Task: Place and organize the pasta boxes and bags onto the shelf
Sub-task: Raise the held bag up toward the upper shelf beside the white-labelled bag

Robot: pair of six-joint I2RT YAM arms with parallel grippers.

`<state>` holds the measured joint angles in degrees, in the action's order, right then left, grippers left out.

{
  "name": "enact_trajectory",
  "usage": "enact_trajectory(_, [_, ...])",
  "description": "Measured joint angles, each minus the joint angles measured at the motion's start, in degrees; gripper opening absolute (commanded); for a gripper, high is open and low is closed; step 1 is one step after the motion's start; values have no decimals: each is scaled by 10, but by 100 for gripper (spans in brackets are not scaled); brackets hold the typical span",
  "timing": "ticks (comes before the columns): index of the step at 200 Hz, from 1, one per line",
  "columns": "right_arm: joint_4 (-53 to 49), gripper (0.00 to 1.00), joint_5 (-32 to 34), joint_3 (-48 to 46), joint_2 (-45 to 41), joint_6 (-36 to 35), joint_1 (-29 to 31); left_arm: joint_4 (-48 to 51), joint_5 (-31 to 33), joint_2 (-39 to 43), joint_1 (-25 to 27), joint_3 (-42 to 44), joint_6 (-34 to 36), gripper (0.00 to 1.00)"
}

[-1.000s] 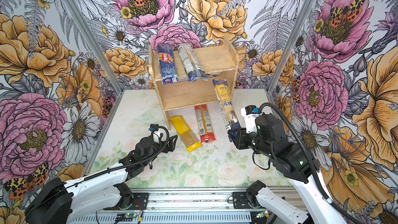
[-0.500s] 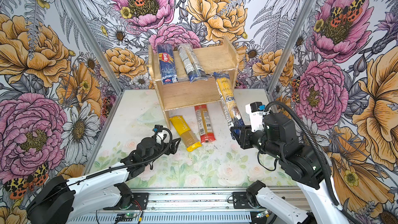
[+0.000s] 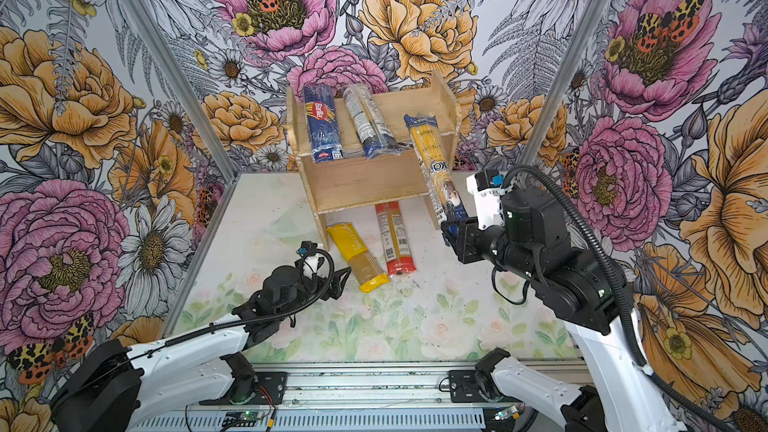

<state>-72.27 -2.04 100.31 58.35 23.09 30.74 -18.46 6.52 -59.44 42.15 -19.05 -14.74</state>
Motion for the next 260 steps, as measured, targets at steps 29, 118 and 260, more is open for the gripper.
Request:
enact_trajectory(29, [-5,0,19,43,31,-16,0,-1,0,7,0,0,2,99])
enact_trajectory(118, [-4,0,48,176,166,-59,-23,-3,0,9,0,0,4,99])
enact_trajectory(260, [-4,0,64,341,289,-98,-65,-3,0,8,0,0,13,99])
